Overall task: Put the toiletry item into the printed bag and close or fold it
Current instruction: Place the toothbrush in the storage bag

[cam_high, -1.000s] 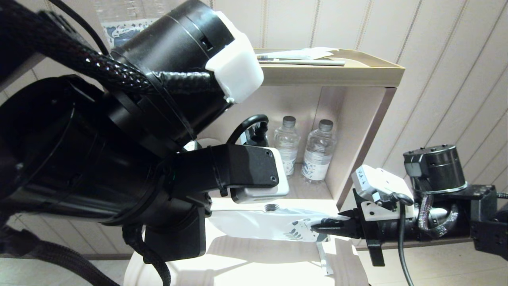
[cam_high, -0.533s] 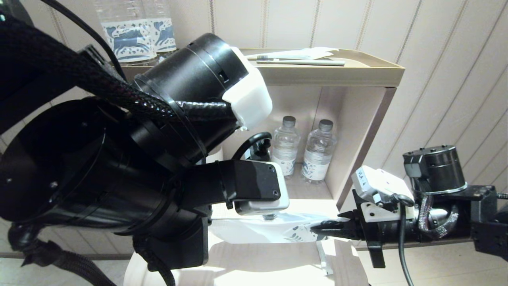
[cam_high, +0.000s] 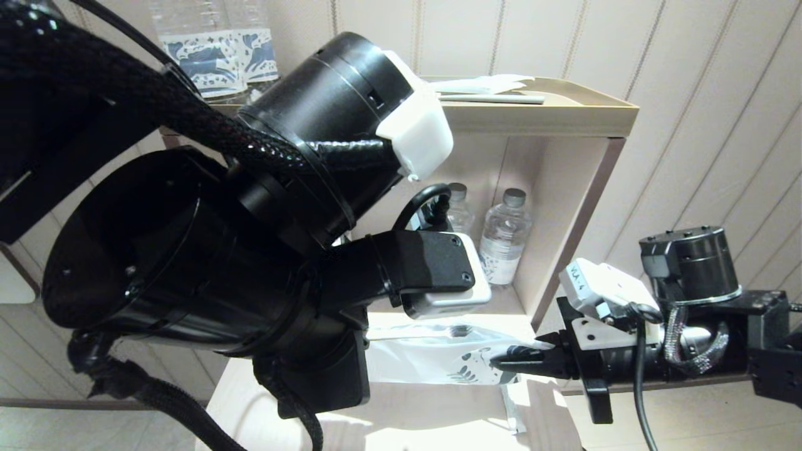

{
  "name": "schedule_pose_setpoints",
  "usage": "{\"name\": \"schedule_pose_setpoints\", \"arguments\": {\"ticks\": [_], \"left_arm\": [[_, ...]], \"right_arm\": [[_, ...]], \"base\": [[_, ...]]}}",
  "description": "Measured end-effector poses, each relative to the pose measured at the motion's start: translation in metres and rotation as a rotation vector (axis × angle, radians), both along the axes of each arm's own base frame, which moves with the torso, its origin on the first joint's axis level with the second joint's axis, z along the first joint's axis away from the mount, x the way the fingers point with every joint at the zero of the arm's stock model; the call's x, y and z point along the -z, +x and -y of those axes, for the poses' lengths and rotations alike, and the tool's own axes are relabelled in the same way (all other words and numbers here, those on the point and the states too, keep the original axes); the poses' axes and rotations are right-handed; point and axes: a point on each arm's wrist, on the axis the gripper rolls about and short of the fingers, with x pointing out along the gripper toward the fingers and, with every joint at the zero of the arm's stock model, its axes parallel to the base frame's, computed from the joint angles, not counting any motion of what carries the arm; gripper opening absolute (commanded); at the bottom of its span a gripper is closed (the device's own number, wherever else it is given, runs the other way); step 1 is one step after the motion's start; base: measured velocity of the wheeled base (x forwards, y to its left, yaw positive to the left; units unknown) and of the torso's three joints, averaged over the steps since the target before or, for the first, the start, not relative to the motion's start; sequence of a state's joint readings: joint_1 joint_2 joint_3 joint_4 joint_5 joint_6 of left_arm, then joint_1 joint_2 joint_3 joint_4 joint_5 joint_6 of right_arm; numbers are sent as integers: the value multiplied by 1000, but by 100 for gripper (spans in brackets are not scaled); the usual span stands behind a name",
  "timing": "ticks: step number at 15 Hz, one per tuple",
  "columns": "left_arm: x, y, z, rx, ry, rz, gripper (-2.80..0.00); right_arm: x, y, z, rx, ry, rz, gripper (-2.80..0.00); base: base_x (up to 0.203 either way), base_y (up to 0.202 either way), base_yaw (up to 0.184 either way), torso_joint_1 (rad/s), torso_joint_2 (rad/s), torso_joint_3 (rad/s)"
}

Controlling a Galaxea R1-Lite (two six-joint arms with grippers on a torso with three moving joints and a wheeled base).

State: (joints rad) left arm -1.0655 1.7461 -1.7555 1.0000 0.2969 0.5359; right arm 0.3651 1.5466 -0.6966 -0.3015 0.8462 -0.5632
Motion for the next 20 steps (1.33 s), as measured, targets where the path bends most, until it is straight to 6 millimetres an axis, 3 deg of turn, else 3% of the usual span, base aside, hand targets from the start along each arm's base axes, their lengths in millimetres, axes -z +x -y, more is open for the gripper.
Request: {"name": "schedule_pose_setpoints", "arguments": {"ticks": [7, 20], "left_arm": [[6, 4, 11, -6, -86, -72, -280], [1, 2, 10, 18, -138, -94, -280]], "right_arm": [[-6, -1, 0, -19, 23, 3, -280], [-7, -3, 0, -46, 41, -3, -280]], "base": [[0, 0, 0, 0, 0, 0], [0, 0, 0, 0, 0, 0]]}}
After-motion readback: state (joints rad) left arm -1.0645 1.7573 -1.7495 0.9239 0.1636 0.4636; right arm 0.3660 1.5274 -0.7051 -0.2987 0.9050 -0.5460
